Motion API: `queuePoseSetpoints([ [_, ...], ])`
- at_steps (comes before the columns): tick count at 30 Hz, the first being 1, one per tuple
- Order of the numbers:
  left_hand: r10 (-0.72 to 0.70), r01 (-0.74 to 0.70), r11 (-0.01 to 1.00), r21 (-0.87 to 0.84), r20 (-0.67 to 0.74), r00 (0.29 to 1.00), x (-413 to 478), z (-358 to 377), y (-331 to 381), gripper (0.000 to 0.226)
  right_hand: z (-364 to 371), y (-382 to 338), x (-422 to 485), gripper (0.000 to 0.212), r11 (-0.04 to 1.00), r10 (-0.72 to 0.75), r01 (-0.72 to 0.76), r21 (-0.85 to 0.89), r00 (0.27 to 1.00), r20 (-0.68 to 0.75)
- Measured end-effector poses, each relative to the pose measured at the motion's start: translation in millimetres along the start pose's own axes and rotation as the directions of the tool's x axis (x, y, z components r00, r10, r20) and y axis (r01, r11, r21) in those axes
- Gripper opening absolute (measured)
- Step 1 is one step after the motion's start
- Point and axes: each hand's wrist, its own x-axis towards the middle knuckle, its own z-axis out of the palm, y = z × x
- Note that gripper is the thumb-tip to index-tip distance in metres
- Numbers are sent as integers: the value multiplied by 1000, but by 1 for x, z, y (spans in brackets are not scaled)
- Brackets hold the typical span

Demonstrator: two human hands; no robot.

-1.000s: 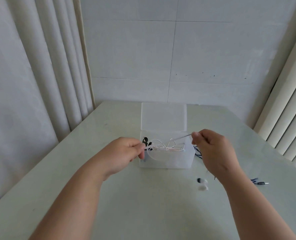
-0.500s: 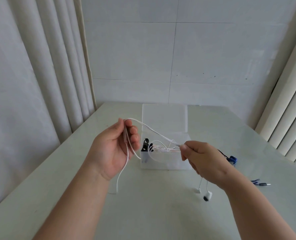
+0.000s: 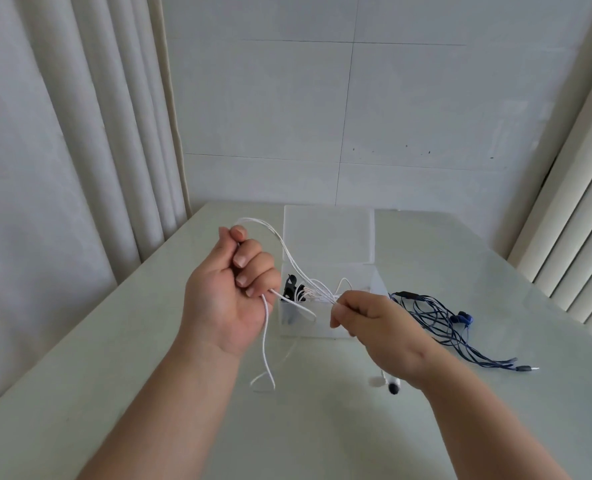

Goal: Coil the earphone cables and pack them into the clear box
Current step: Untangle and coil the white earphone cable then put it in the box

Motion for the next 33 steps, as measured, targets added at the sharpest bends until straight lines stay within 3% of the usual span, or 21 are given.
queuePoseSetpoints([
  [4, 51, -51, 998, -22, -7, 999, -1, 4, -3, 33, 6, -10, -5, 18, 974, 4, -26, 223, 995, 101],
  [6, 63, -63, 998, -27, -23, 998, -1, 5, -4, 33, 9, -14, -8, 30, 965, -20, -18, 261, 989, 144],
  [9, 76, -77, 997, -24, -36, 996, -1, 7, -6, 33, 20, -19, -11, 67, 967, -74, 25, 253, 979, 188],
  [17, 98, -99, 995, 2, -69, 993, 0, 6, -8, 33, 44, -19, -6, 115, 977, -124, 113, 179, 991, 55],
  [22, 95, -95, 995, 1, -80, 992, 0, 5, -8, 33, 46, -18, -5, 137, 995, -82, 85, 59, 995, -50],
  [25, 97, -98, 995, -2, -78, 992, 1, 5, -9, 33, 45, -20, -6, 113, 988, -137, 131, -79, 987, -84],
  [28, 114, -112, 993, 35, -64, 991, 0, 5, -9, 34, 48, -19, -6, 42, 971, -191, 172, -166, 976, -107],
  [30, 109, -107, 994, 36, -53, 993, 1, 4, -9, 35, 48, -21, -5, 9, 979, -181, 166, -117, 975, -132],
  [33, 119, -118, 993, 19, -76, 990, 4, 1, -5, 33, 39, -23, -5, 11, 989, -146, 144, -20, 983, -108],
])
